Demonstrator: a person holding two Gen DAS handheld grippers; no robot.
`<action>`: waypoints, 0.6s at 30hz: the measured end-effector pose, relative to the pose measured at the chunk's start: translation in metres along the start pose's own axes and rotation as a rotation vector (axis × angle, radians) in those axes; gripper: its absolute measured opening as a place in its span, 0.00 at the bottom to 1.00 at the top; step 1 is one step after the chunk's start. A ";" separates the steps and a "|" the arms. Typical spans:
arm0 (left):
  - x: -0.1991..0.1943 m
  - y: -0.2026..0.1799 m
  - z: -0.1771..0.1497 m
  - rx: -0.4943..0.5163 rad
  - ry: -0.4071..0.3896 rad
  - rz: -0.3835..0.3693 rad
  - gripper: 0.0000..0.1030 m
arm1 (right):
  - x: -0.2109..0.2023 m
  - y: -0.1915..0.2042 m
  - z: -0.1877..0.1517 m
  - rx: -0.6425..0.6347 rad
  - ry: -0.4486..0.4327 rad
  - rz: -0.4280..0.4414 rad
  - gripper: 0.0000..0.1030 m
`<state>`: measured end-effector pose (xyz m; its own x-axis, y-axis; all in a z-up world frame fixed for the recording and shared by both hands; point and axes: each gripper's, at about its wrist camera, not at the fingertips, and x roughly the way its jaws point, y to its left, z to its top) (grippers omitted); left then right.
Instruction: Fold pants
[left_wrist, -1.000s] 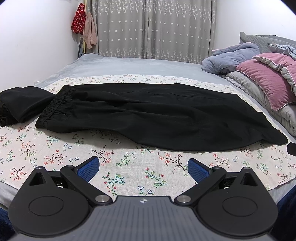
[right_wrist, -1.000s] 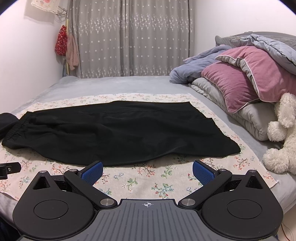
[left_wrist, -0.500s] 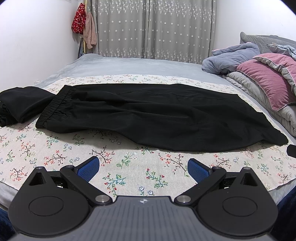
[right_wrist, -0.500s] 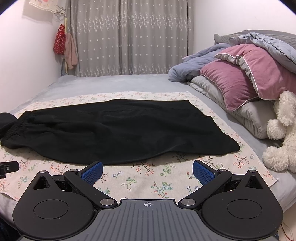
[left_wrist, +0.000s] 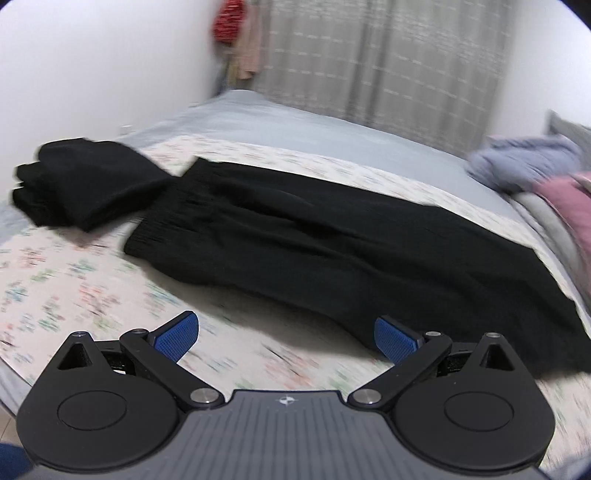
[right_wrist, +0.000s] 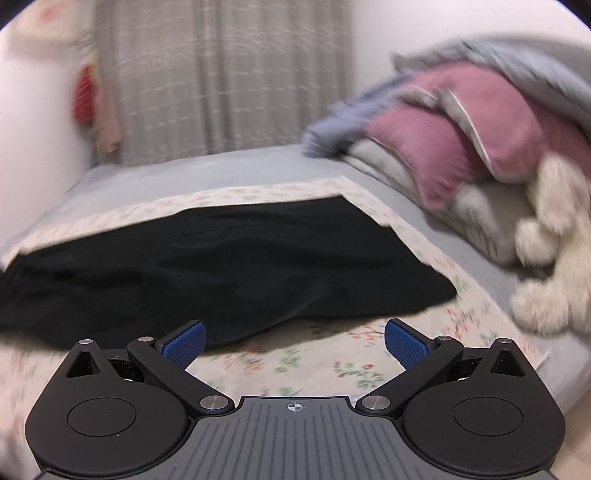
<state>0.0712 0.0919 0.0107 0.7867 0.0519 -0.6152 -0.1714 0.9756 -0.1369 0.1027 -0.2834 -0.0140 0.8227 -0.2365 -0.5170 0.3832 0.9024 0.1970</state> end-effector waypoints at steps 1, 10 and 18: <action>0.005 0.008 0.007 -0.024 0.004 0.009 1.00 | 0.006 -0.009 0.005 0.060 0.024 0.015 1.00; 0.075 0.115 0.054 -0.463 0.119 0.078 1.00 | 0.078 -0.063 0.037 0.350 0.138 -0.044 1.00; 0.149 0.146 0.041 -0.624 0.221 0.148 1.00 | 0.135 -0.104 0.028 0.489 0.250 -0.166 0.99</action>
<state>0.1882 0.2513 -0.0692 0.6001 0.0661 -0.7972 -0.6308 0.6520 -0.4208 0.1859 -0.4191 -0.0809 0.6338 -0.2148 -0.7431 0.6972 0.5747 0.4285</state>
